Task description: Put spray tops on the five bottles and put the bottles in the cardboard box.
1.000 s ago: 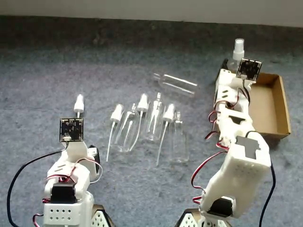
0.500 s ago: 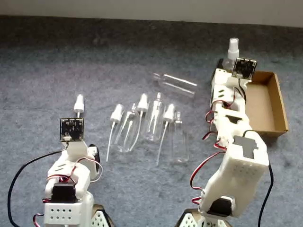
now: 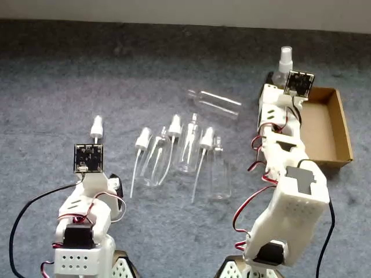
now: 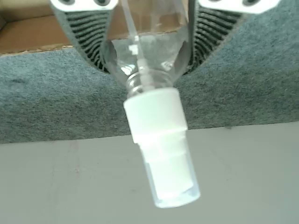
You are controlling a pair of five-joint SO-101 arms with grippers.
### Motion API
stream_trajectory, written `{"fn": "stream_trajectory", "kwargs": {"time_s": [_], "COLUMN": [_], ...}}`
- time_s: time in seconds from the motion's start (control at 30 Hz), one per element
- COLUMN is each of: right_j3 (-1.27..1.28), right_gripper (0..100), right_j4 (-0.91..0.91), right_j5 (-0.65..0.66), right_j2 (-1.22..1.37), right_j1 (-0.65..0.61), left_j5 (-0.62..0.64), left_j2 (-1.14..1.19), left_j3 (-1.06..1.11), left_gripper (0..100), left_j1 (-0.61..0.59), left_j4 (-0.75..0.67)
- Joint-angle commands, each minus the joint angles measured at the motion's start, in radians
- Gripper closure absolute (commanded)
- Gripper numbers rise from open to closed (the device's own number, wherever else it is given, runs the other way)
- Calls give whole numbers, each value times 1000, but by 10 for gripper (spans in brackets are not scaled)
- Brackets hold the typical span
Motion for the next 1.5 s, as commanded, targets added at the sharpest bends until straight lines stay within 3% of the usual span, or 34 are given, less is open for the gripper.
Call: {"fn": "stream_trajectory", "kwargs": {"time_s": [0.0,0.93,1.2,1.47], "right_j3": [-15,-15,-15,-8], "right_gripper": [935,931,921,870], "right_j4": [-25,-19,-22,-18], "right_j5": [-9,-2,121,118], "right_j2": [-16,-15,-15,-15], "right_j1": [-1,1,-4,-7], "left_j5": [0,0,0,0], "left_j2": [-8,-8,-8,-8], "left_j3": [21,21,21,21], "left_gripper": [993,993,993,993], "left_j1": [19,19,19,19], "left_j4": [-21,-21,-21,-23]}}
